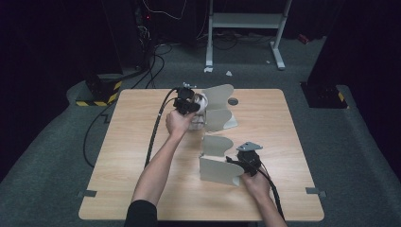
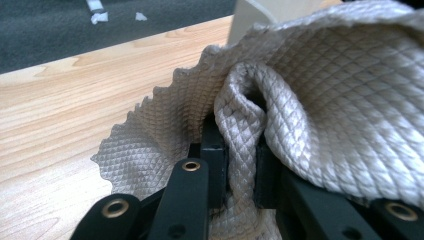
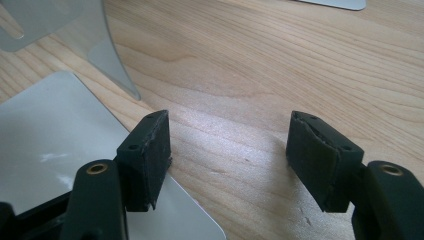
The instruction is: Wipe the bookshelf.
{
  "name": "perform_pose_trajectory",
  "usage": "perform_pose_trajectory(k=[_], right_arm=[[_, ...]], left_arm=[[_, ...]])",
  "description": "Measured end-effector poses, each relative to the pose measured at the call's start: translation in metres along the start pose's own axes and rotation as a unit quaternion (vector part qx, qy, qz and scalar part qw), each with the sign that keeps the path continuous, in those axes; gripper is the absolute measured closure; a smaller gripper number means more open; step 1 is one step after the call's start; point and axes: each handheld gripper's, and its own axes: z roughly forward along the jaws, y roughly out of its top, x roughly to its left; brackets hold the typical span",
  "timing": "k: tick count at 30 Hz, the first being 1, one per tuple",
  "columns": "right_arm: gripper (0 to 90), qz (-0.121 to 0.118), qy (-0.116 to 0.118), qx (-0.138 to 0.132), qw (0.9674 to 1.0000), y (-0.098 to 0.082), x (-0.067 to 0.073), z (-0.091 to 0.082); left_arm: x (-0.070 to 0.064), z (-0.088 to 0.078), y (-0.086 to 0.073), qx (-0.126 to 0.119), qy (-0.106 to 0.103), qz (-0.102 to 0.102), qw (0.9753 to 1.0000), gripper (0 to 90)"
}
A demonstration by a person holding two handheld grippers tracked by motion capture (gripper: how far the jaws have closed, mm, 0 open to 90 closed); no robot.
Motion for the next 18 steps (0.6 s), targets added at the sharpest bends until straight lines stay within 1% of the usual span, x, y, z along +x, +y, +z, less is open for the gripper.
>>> perform_pose_trajectory(k=[3,5,6,7,8,9,10,12,13,15,16,17,18], right_arm=[[34.3,-0.003,0.002,-0.001,1.0,0.0,0.001,0.0],[34.3,-0.003,0.004,-0.001,1.0,0.0,0.001,0.0],[34.3,-0.003,0.004,-0.001,1.0,0.0,0.001,0.0],[34.3,-0.003,0.004,0.0,1.0,0.0,0.002,0.0],[34.3,-0.003,0.004,0.0,1.0,0.0,0.002,0.0],[34.3,-0.003,0.004,0.0,1.0,0.0,0.002,0.0],[34.3,-0.003,0.004,0.0,1.0,0.0,0.002,0.0],[34.3,-0.004,0.004,-0.001,1.0,0.0,0.002,0.0],[34.3,-0.004,0.004,-0.001,1.0,0.0,0.002,0.0],[34.3,-0.003,0.004,-0.001,1.0,0.0,0.002,0.0],[34.3,-0.004,0.004,-0.001,1.0,0.0,0.002,0.0],[34.3,-0.004,0.004,-0.001,1.0,0.0,0.002,0.0],[34.3,-0.004,0.004,-0.001,1.0,0.0,0.002,0.0]], left_arm=[[0.0,0.011,-0.007,0.02,0.007,0.004,0.9998,79.4],[0.001,0.022,-0.014,0.04,0.005,0.004,0.9992,79.4],[0.001,0.022,-0.014,0.04,0.005,0.004,0.9992,79.4],[0.001,0.027,-0.018,0.046,0.005,0.001,0.9989,79.4],[0.001,0.035,-0.024,0.059,0.006,0.0,0.9982,79.4],[0.001,0.039,-0.027,0.07,0.008,0.003,0.9975,79.4],[0.001,0.039,-0.027,0.07,0.008,0.003,0.9975,79.4],[0.003,0.05,-0.035,0.095,0.01,0.003,0.9954,79.4],[0.003,0.05,-0.035,0.095,0.01,0.003,0.9954,79.4],[0.004,0.056,-0.038,0.11,0.01,0.001,0.9939,79.4],[0.005,0.059,-0.038,0.111,0.006,-0.011,0.9938,79.4],[0.005,0.059,-0.038,0.111,0.006,-0.011,0.9938,79.4],[0.005,0.056,-0.034,0.106,0.005,-0.012,0.9943,79.4]])
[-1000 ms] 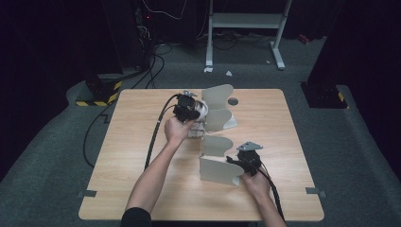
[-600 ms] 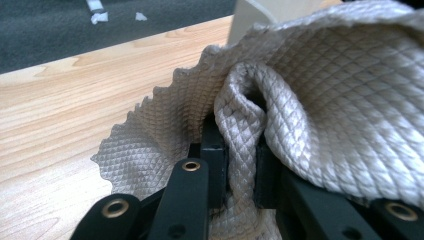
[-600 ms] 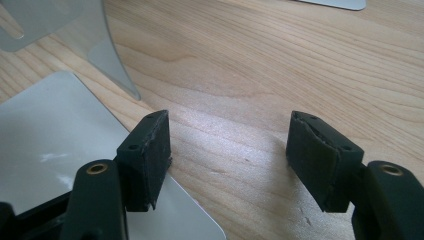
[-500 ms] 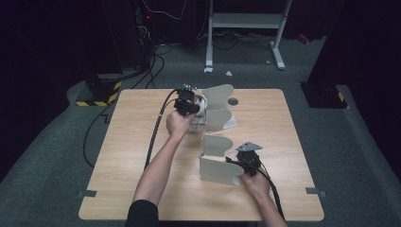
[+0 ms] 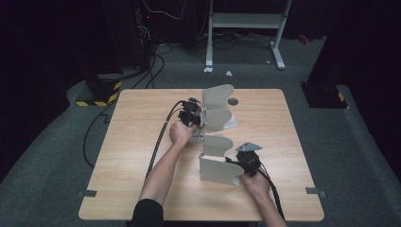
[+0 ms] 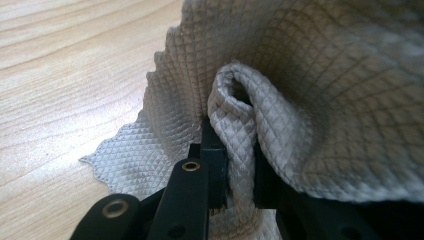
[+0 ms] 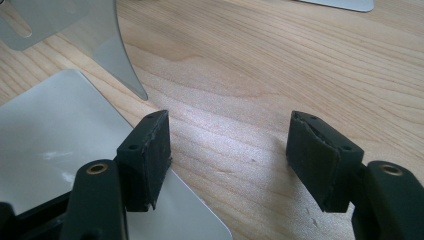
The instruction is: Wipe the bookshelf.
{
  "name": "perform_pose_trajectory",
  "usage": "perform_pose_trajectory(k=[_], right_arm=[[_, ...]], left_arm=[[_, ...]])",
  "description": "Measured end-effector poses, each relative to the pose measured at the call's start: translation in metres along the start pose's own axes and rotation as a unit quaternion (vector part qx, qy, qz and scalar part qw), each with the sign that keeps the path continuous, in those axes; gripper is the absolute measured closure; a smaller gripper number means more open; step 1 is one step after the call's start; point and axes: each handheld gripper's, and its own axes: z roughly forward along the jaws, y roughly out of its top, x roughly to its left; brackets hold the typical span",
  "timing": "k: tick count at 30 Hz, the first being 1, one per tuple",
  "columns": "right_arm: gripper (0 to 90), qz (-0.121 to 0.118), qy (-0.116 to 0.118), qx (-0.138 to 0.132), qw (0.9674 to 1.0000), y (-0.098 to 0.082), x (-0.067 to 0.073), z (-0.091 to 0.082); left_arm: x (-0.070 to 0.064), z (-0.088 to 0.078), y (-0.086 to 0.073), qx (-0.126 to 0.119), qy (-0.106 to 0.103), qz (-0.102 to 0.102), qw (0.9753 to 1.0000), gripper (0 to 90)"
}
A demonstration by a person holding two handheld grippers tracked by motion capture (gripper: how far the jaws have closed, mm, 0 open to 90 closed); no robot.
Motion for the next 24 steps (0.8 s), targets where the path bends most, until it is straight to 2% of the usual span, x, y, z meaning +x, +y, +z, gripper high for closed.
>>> perform_pose_trajectory(k=[3,4,5,6,11,12,14,15,17,18,24], right_arm=[[34.4,0.0,0.0,0.0,1.0,0.0,0.0,0.0],[34.7,-0.001,-0.001,-0.001,1.0,0.0,0.0,0.0],[34.7,-0.001,-0.001,-0.001,1.0,0.0,0.0,0.0],[34.7,-0.001,-0.001,0.0,1.0,0.0,0.0,0.0],[34.8,0.0,-0.001,0.0,1.0,0.0,0.001,0.0],[34.8,0.0,-0.001,0.0,1.0,0.0,0.001,0.0],[34.8,0.0,-0.001,-0.001,1.0,0.0,0.001,0.0],[34.7,0.0,-0.001,-0.001,1.0,0.0,0.001,0.0],[34.8,0.001,-0.001,0.001,1.0,0.0,0.001,0.0],[35.1,0.002,-0.001,0.0,1.0,0.0,0.002,0.0],[35.1,0.0,-0.001,0.0,1.0,0.0,0.002,0.0]], left_arm=[[-0.001,-0.008,0.006,-0.004,-0.001,0.003,1.0,79.4],[-0.003,-0.021,0.015,-0.007,0.007,0.02,0.9998,79.5],[-0.003,-0.021,0.015,-0.007,0.007,0.02,0.9998,79.5],[-0.004,-0.033,0.022,-0.02,0.01,0.027,0.9994,79.5],[-0.004,-0.069,0.039,-0.067,-0.003,0.026,0.9974,79.5],[-0.004,-0.069,0.039,-0.067,-0.003,0.026,0.9974,79.5],[-0.001,-0.078,0.046,-0.084,-0.013,0.014,0.9963,79.4],[0.0,-0.077,0.052,-0.081,-0.005,0.014,0.9966,79.4],[0.002,-0.074,0.054,-0.078,-0.004,0.011,0.9969,79.4],[0.003,-0.068,0.053,-0.077,-0.01,-0.003,0.997,79.4],[0.003,-0.049,0.045,-0.068,-0.025,-0.011,0.9973,79.4]])
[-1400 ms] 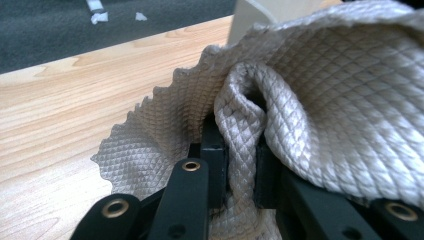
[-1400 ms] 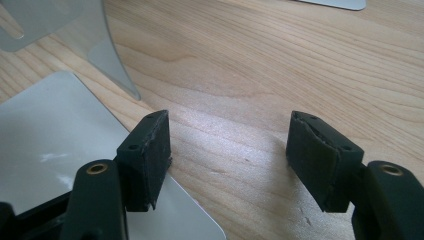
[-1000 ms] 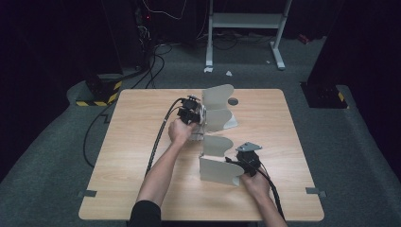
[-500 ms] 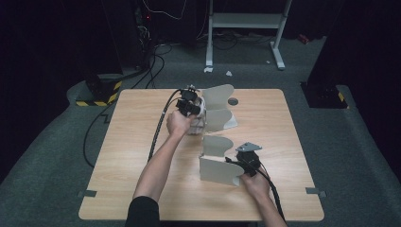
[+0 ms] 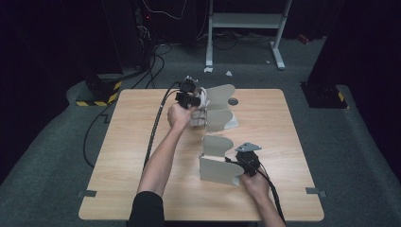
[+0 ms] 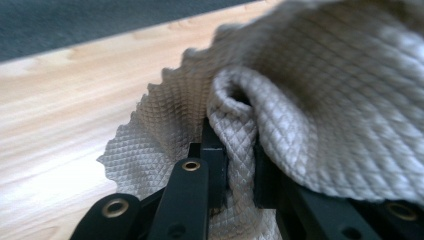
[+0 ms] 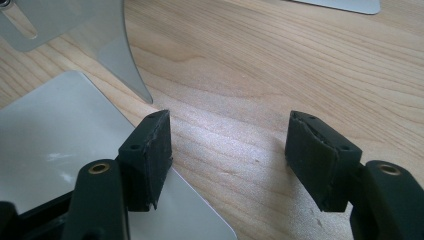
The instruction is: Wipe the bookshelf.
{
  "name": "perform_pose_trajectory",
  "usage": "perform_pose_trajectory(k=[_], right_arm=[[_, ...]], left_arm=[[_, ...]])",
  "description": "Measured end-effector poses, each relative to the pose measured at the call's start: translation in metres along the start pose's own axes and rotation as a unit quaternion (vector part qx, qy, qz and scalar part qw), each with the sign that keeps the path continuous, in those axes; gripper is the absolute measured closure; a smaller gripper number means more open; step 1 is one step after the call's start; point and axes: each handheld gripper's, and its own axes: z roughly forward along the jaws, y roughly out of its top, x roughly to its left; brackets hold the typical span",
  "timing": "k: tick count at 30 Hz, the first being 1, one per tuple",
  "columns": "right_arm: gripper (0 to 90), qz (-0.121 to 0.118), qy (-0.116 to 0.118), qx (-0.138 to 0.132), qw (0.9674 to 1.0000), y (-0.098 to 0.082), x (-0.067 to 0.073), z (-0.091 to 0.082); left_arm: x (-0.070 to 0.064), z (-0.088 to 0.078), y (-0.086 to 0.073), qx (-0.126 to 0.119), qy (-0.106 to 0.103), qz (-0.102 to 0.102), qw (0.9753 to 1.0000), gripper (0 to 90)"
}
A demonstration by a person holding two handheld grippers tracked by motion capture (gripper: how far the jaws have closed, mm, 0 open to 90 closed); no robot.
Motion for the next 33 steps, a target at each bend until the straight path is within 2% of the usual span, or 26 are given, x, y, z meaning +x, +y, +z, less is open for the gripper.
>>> perform_pose_trajectory(k=[2,4,7,10,14,18,23,25,29,33], right_arm=[[35.1,0.0,0.0,0.0,1.0,0.0,0.0,0.0],[35.1,0.001,-0.001,0.0,1.0,0.0,0.0,0.0],[35.1,0.002,-0.001,0.0,1.0,-0.001,0.0,-0.001],[35.1,0.001,-0.001,0.0,1.0,-0.001,0.0,-0.001],[35.1,0.002,-0.002,0.0,1.0,-0.001,0.0,-0.001],[35.1,0.003,-0.002,0.0,1.0,-0.001,0.0,-0.001],[35.1,0.003,-0.002,-0.001,1.0,-0.001,0.001,-0.001],[35.1,0.003,-0.002,0.0,1.0,-0.001,0.001,-0.001],[35.1,0.004,-0.002,0.0,1.0,-0.001,0.0,-0.001],[35.1,0.002,-0.003,0.0,1.0,-0.001,0.001,-0.001]], left_arm=[[0.0,0.013,-0.007,0.009,-0.009,0.001,0.9999,79.4],[0.003,0.02,-0.011,0.012,-0.021,-0.008,0.9997,79.4],[0.005,0.028,-0.017,0.02,-0.02,-0.011,0.9995,79.4],[0.011,0.04,-0.032,0.033,-0.029,-0.028,0.9986,79.3],[0.012,0.049,-0.043,0.052,-0.023,-0.023,0.9981,79.3],[0.008,0.056,-0.056,0.061,-0.035,-0.028,0.9971,79.1],[0.0,0.052,-0.063,0.063,-0.037,-0.017,0.9972,79.2],[-0.008,0.044,-0.066,0.065,-0.032,-0.005,0.9974,79.5],[-0.015,0.035,-0.074,0.064,-0.032,0.009,0.9974,79.9],[-0.014,0.03,-0.083,0.061,-0.041,0.003,0.9973,79.9]])
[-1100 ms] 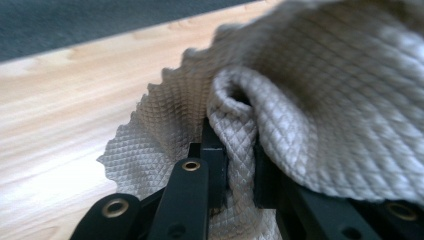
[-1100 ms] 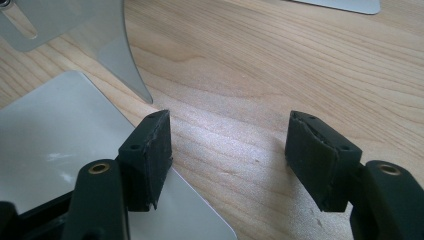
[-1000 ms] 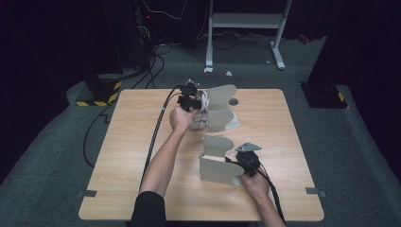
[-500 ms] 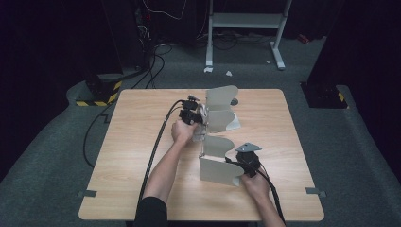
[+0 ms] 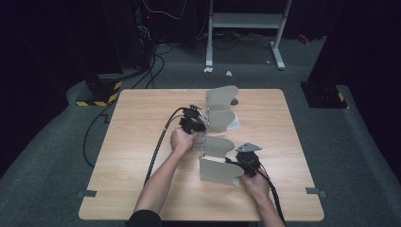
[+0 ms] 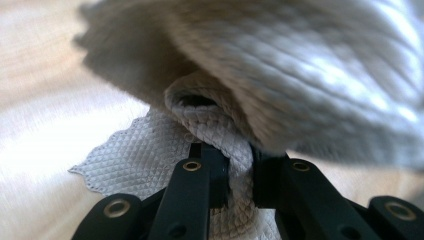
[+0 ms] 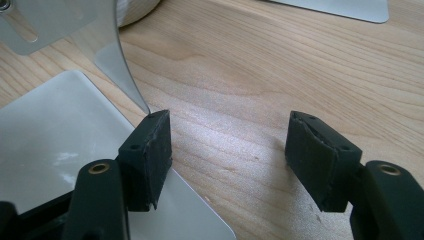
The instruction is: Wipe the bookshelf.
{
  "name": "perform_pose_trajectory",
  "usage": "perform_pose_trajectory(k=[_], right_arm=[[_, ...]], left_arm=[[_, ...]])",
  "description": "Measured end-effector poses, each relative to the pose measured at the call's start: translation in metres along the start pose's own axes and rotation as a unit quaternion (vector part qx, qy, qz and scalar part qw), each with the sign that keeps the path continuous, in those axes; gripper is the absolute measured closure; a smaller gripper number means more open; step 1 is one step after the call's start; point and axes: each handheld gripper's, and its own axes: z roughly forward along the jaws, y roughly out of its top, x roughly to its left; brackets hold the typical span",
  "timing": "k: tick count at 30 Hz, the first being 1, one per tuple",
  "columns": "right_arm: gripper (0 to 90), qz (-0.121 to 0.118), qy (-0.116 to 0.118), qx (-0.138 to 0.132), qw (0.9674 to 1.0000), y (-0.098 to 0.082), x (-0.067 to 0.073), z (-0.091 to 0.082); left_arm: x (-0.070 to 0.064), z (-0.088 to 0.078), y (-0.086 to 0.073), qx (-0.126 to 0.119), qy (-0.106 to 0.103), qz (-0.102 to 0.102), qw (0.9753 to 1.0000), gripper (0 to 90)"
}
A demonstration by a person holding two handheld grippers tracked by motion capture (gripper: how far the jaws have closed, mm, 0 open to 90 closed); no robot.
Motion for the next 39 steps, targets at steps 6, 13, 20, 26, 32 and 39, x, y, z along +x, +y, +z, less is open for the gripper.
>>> perform_pose_trajectory(k=[6,13,20,26,32,39], right_arm=[[35.0,0.0,0.0,0.0,1.0,0.0,0.0,0.0],[34.9,0.001,-0.001,0.0,1.0,0.0,0.0,0.0],[34.7,0.001,-0.001,0.0,1.0,0.0,0.0,0.0],[34.7,0.002,-0.001,0.0,1.0,0.0,0.0,0.0],[34.0,0.002,-0.001,0.001,1.0,0.001,0.0,0.001],[34.0,0.002,-0.001,0.001,1.0,0.001,0.0,0.001]], left_arm=[[-0.015,0.0,-0.028,-0.005,-0.014,0.017,0.9997,79.6],[-0.032,-0.007,-0.05,-0.018,-0.02,0.039,0.9989,79.5],[-0.026,-0.027,-0.079,-0.033,-0.023,0.027,0.9988,79.4],[-0.02,-0.045,-0.1,-0.052,0.007,0.013,0.9985,79.1],[0.009,-0.068,-0.11,-0.056,0.058,-0.008,0.9967,79.1],[0.041,-0.083,-0.118,-0.066,0.097,-0.037,0.9924,79.1]])
